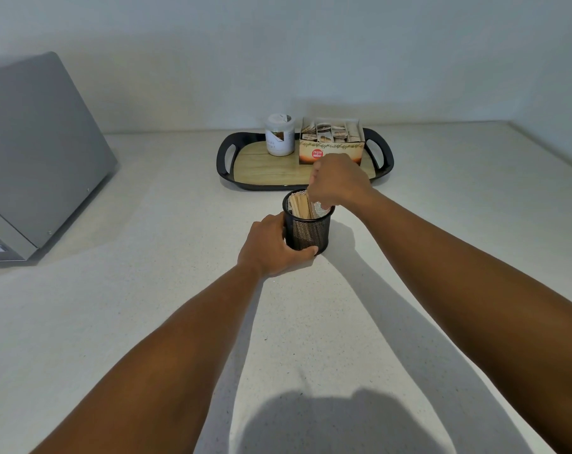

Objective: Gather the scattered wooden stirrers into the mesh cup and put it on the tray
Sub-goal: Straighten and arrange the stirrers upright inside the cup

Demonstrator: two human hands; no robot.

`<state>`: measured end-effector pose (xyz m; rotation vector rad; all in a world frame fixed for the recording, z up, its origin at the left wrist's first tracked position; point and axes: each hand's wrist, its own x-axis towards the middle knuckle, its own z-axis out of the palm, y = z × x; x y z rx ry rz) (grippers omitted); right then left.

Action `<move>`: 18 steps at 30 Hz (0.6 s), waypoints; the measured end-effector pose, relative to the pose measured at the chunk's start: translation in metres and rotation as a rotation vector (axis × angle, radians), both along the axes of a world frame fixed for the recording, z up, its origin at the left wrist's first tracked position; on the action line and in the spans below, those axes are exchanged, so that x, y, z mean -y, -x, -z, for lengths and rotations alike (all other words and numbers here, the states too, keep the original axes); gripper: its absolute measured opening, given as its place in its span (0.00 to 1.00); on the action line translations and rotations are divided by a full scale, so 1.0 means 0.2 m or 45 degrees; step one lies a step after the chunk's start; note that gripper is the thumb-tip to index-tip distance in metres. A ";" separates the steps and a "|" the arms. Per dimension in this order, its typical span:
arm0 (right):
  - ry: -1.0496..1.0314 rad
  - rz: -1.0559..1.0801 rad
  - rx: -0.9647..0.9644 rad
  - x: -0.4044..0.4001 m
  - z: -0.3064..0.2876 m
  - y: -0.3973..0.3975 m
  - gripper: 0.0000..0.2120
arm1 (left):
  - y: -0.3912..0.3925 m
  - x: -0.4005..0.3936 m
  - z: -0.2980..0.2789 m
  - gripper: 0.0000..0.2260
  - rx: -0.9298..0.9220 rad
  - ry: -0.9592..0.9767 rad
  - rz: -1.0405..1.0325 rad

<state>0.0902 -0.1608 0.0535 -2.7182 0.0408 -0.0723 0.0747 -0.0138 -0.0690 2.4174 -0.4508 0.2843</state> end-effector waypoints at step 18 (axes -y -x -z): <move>-0.216 0.005 -0.090 0.01 -0.03 0.02 0.12 | 0.01 0.00 -0.01 0.32 0.012 0.007 0.024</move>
